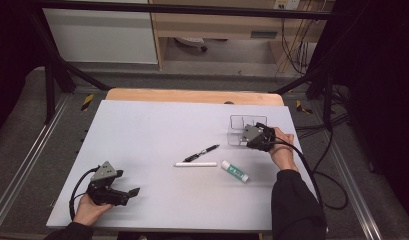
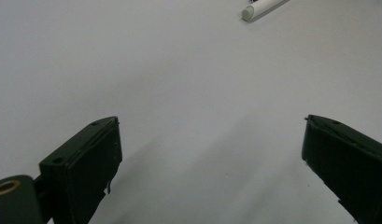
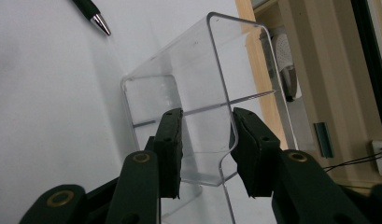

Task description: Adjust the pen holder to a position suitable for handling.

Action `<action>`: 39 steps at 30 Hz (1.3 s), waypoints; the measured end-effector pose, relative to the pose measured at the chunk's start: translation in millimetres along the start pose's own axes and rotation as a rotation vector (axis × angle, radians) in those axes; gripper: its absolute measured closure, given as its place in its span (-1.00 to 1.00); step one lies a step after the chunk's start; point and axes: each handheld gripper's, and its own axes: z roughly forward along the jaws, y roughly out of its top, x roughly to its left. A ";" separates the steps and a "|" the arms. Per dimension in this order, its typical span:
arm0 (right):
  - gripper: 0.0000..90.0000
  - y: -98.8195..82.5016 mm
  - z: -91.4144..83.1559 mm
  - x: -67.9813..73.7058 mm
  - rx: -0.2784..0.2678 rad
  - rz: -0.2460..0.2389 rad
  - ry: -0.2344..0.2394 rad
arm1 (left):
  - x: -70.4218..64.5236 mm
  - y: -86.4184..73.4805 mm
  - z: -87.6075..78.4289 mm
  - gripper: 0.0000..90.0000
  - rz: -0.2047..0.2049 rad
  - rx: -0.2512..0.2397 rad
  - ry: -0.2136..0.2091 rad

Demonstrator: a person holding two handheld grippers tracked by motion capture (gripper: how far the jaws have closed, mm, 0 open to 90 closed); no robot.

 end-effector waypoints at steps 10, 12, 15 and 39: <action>0.65 0.1 -3.0 -2.1 0.005 -0.040 0.008 | 0.1 0.0 -0.1 -0.89 0.002 0.000 0.000; 0.68 0.6 -4.9 -2.2 0.009 -0.054 0.020 | -0.2 0.1 -0.2 -0.89 0.001 0.000 0.000; 0.70 0.9 -7.2 -0.9 0.010 -0.060 0.028 | -0.5 0.2 -0.3 -0.89 0.003 0.000 0.000; 0.93 3.5 -22.8 7.3 0.025 -0.158 0.152 | -1.1 0.4 0.2 -0.88 0.009 0.006 -0.002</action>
